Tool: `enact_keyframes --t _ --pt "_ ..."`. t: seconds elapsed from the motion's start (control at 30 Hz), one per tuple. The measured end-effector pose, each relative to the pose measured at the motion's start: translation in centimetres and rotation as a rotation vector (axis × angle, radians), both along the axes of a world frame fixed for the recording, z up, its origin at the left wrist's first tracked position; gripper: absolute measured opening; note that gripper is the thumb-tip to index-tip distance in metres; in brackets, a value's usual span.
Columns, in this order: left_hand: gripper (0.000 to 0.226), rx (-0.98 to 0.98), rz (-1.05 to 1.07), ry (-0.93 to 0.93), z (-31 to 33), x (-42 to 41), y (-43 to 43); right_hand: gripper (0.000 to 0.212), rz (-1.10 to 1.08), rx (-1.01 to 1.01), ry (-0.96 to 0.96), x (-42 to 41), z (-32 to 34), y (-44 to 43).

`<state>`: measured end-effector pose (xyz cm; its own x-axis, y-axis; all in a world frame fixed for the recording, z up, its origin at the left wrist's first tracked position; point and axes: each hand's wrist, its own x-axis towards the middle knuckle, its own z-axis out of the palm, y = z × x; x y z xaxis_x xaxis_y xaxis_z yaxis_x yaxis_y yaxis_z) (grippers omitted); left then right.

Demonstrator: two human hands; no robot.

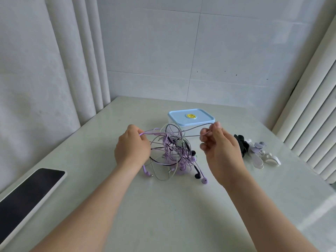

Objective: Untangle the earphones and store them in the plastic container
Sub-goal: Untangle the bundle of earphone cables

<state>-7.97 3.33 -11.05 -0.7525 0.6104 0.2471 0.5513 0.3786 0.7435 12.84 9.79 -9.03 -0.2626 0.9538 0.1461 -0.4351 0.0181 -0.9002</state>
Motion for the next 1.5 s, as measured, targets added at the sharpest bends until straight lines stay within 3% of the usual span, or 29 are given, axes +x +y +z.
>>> enact_keyframes --t 0.17,0.33,0.4,0.5,0.57,0.63,0.73,0.83,1.0,1.13,1.27,1.4,1.5 --pt "0.021 0.07 -0.002 0.0 -0.1 -0.1 0.2 0.017 0.2 -0.132 0.024 0.5 0.9 -0.1" --pt "0.026 0.004 -0.026 0.01 -0.8 -0.4 0.5 0.034 0.269 0.027 -0.228 1.0 0.9 -0.5" --pt "0.03 -0.025 -0.03 0.019 -1.1 -0.6 0.6 0.04 0.272 0.042 -0.222 1.1 0.9 -0.6" --pt "0.048 -0.082 -0.075 0.06 -1.2 -0.3 0.6 0.028 0.235 0.042 -0.206 1.1 0.9 -0.4" --pt "0.071 -0.029 -0.172 0.148 -0.9 0.5 0.4 0.023 0.18 0.017 -0.212 1.0 0.9 -0.3" --pt "0.078 0.137 -0.321 0.262 -0.2 1.4 0.2 0.02 0.157 0.01 -0.207 0.9 0.8 -0.4" --pt "0.063 0.332 -0.551 0.334 0.1 2.1 0.1 0.033 0.144 0.054 -0.239 0.8 0.4 -0.3" --pt "0.048 0.377 -0.714 0.277 0.1 2.6 -0.2 0.035 0.167 0.11 -0.282 0.7 0.2 -0.3" --pt "0.035 0.35 -0.589 0.341 -0.2 2.2 0.2 0.032 0.127 0.13 -0.261 0.6 0.4 -0.4" --pt "0.041 0.111 -0.442 0.45 -0.7 1.8 0.2 0.025 0.077 0.044 -0.131 0.5 0.8 -0.4" --pt "0.043 -0.038 -0.383 0.393 -0.7 1.6 0.1 0.021 0.051 -0.073 0.117 0.8 1.8 -0.8" --pt "0.048 -0.132 -0.288 0.338 -0.8 1.7 0.3 0.017 0.002 -0.03 0.116 0.8 1.6 -0.9" --pt "0.046 -0.179 -0.249 0.313 -0.8 1.7 0.3 0.033 0.001 0.003 0.103 0.7 1.6 -1.2"
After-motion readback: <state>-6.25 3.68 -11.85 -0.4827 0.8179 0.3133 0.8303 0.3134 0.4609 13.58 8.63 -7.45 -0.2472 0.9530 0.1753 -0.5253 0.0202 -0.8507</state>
